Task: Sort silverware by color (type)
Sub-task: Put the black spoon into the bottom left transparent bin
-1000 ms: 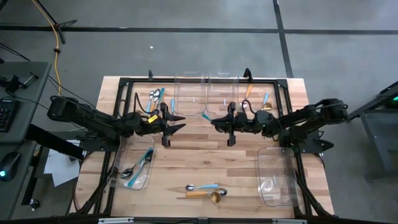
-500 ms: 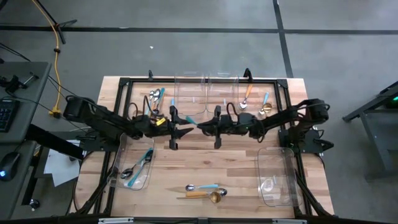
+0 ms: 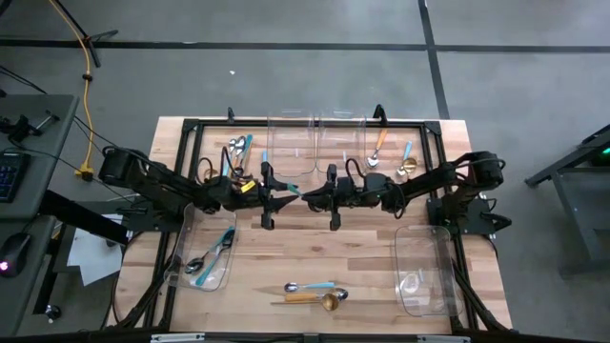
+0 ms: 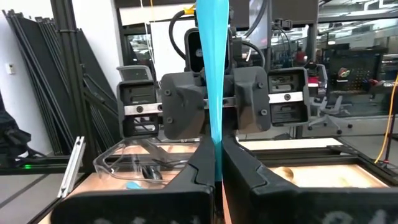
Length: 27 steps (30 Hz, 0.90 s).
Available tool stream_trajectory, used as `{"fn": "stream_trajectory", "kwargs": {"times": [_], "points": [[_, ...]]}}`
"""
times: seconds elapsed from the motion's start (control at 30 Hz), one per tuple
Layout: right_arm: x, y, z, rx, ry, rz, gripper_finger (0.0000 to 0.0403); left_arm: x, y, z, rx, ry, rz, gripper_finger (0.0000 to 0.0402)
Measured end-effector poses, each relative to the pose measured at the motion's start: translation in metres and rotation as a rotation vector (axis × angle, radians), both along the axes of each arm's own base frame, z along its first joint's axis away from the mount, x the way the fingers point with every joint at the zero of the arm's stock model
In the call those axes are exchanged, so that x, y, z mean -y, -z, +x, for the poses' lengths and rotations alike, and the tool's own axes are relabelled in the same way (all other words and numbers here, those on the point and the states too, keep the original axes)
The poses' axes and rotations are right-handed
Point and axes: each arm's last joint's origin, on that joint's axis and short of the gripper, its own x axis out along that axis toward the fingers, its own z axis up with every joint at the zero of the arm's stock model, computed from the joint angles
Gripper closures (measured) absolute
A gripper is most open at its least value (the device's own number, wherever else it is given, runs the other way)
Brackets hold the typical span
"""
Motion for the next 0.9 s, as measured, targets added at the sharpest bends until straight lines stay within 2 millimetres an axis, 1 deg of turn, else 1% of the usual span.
{"fn": "stream_trajectory", "kwargs": {"times": [0.1, 0.17, 0.27, 0.33, 0.5, 0.7, 0.8, 0.9], "points": [[0.000, 0.000, 0.000, -0.001, 0.005, 0.005, 0.0401, 0.000, 0.000, 0.000, 0.001, 0.010, -0.009, 0.0291], [0.000, 0.000, 0.000, -0.001, 0.008, 0.010, 0.0401, 0.001, 0.000, 0.000, 0.002, 0.046, -0.012, 0.0291], [0.000, 0.000, 0.000, 0.001, 0.008, 0.009, 0.0401, 0.002, -0.004, 0.004, 0.007, 0.074, -0.007, 0.0291], [0.000, 0.000, 0.000, -0.002, 0.007, 0.009, 0.0401, 0.003, -0.007, 0.008, -0.003, 0.077, -0.007, 0.0291], [0.000, 0.000, 0.000, -0.006, 0.011, 0.010, 0.0401, 0.003, -0.007, 0.018, -0.097, 0.075, -0.001, 0.0291], [0.000, 0.002, 0.000, -0.021, 0.011, 0.009, 0.0401, 0.003, -0.008, 0.018, -0.086, 0.063, 0.023, 0.0291], [0.000, 0.002, 0.000, -0.021, 0.011, 0.009, 0.0401, 0.002, -0.008, 0.018, -0.088, 0.055, 0.041, 0.0302], [0.000, 0.002, 0.000, -0.021, 0.009, 0.009, 0.0401, 0.002, -0.008, 0.018, -0.088, 0.053, 0.048, 0.0326]]}}
